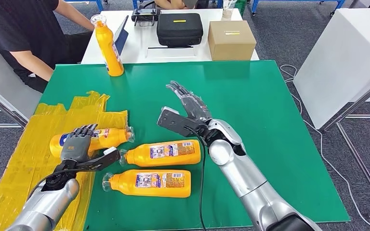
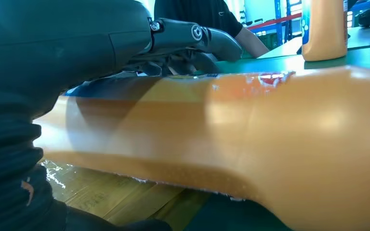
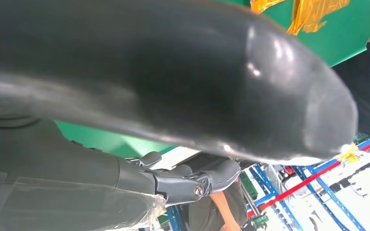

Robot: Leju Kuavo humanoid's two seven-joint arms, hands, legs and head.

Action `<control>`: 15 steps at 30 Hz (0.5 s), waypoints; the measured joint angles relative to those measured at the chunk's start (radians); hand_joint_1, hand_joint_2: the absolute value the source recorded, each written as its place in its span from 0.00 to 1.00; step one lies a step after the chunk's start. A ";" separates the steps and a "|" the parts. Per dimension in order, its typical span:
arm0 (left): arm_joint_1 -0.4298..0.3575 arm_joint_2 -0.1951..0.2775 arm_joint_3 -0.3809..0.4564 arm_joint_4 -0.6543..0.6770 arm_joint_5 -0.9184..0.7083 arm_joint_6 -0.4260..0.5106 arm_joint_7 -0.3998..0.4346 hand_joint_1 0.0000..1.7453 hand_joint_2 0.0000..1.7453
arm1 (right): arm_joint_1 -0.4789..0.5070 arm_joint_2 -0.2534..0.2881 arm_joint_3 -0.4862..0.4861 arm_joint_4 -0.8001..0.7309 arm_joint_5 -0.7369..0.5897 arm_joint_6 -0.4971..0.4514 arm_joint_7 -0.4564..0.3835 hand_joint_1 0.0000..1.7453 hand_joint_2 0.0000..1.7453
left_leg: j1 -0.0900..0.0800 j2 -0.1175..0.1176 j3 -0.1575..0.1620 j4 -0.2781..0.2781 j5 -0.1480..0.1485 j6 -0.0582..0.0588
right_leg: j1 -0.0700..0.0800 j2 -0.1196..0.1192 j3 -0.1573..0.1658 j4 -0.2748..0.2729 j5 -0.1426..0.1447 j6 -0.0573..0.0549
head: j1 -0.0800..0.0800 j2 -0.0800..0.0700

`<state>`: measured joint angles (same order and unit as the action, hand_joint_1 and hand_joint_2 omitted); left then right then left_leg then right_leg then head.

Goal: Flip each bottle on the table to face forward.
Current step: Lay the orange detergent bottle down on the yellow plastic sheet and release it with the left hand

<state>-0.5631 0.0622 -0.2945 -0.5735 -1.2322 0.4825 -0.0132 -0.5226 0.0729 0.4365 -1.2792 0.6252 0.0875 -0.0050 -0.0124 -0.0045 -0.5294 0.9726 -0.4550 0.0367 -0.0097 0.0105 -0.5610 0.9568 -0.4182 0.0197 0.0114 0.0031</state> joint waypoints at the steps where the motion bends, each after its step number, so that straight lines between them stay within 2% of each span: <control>1: -0.001 0.000 0.000 0.002 0.000 0.000 0.000 0.00 0.50 | 0.000 0.000 0.000 0.000 0.000 0.000 0.000 0.00 0.00 | 0.000 0.000 0.000 0.000 0.000 0.000 | 0.000 0.000 0.000 0.000 0.000 0.000 | 0.000 0.000; 3: -0.002 0.000 0.000 0.004 -0.001 0.000 0.002 0.00 0.00 | 0.001 0.000 0.000 0.000 0.000 0.000 0.000 0.00 0.00 | 0.000 0.000 0.000 0.000 0.000 0.000 | 0.000 0.000 0.000 0.000 0.000 0.000 | 0.000 0.000; 9: 0.000 0.000 0.027 0.009 0.068 -0.001 -0.027 0.00 0.00 | 0.013 0.000 0.000 0.000 0.019 0.000 -0.001 0.00 0.00 | 0.000 -0.001 0.000 0.000 0.000 0.000 | 0.000 -0.001 0.000 0.000 0.000 0.000 | 0.000 0.000; 15: 0.012 -0.004 0.125 -0.031 0.230 -0.021 -0.095 0.00 0.00 | 0.058 -0.002 0.002 -0.017 0.071 0.000 0.002 0.00 0.00 | 0.000 0.000 0.000 0.000 0.000 0.000 | 0.000 0.000 0.000 0.000 0.000 0.000 | 0.000 0.000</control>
<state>-0.5511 0.0581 -0.1698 -0.6049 -1.0019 0.4610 -0.1080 -0.4646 0.0706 0.4380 -1.2964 0.6959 0.0875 -0.0029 -0.0124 -0.0048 -0.5291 0.9727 -0.4548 0.0365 -0.0097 0.0102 -0.5608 0.9571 -0.4182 0.0197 0.0113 0.0030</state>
